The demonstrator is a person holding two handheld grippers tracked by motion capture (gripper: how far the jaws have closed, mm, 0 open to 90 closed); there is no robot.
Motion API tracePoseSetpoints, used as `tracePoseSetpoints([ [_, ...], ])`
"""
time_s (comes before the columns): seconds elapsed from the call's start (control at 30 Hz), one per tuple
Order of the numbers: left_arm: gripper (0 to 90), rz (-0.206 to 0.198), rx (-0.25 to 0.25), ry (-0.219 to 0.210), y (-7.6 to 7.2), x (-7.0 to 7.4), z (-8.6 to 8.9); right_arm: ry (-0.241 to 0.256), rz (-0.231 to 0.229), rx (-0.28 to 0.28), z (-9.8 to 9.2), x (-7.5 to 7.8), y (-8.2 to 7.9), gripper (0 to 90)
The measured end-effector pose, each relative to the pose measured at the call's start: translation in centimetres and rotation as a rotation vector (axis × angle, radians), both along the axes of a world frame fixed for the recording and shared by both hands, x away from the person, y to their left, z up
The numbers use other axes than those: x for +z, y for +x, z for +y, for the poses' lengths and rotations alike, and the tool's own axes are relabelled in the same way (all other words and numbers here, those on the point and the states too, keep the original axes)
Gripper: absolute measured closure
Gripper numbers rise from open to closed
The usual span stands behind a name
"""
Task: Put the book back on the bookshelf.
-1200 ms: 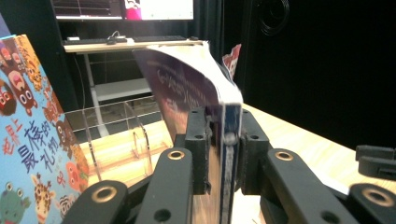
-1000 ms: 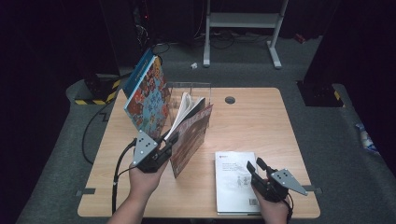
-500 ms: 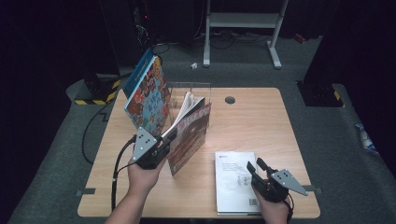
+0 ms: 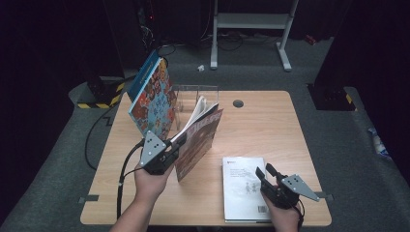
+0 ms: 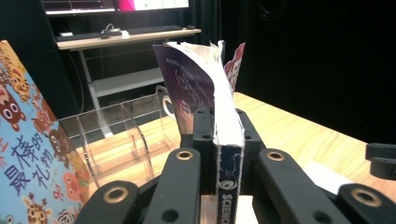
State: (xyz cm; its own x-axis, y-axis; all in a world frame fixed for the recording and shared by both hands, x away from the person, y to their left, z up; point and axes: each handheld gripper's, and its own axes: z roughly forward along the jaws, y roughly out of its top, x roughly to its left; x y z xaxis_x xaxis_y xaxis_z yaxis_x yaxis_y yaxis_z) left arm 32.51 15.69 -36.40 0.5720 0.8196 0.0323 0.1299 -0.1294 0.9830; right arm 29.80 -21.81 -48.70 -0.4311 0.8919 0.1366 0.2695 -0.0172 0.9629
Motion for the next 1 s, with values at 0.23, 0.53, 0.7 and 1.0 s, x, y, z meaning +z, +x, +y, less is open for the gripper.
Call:
tracePoseSetpoints([
  [0.23, 83.8, 0.004, -0.003, -0.015, 0.5, 0.3, -0.3, 0.013, 0.005, -0.002, -0.8, -0.1, 0.2, 54.1],
  [0.53, 84.1, 0.031, 0.032, -0.038, 1.3, 1.3, 1.0, 0.020, -0.007, -0.008, -0.8, 0.2, -0.1, 54.2],
  [0.7, 84.1, 0.020, 0.070, -0.039, 1.5, 1.8, 2.0, 0.017, 0.002, -0.008, -0.8, 0.0, 0.0, 54.2],
  [1.0, 84.1, -0.001, 0.141, -0.038, 2.2, 2.8, 3.8, 0.018, -0.002, -0.012, -0.9, 0.0, -0.2, 54.3],
])
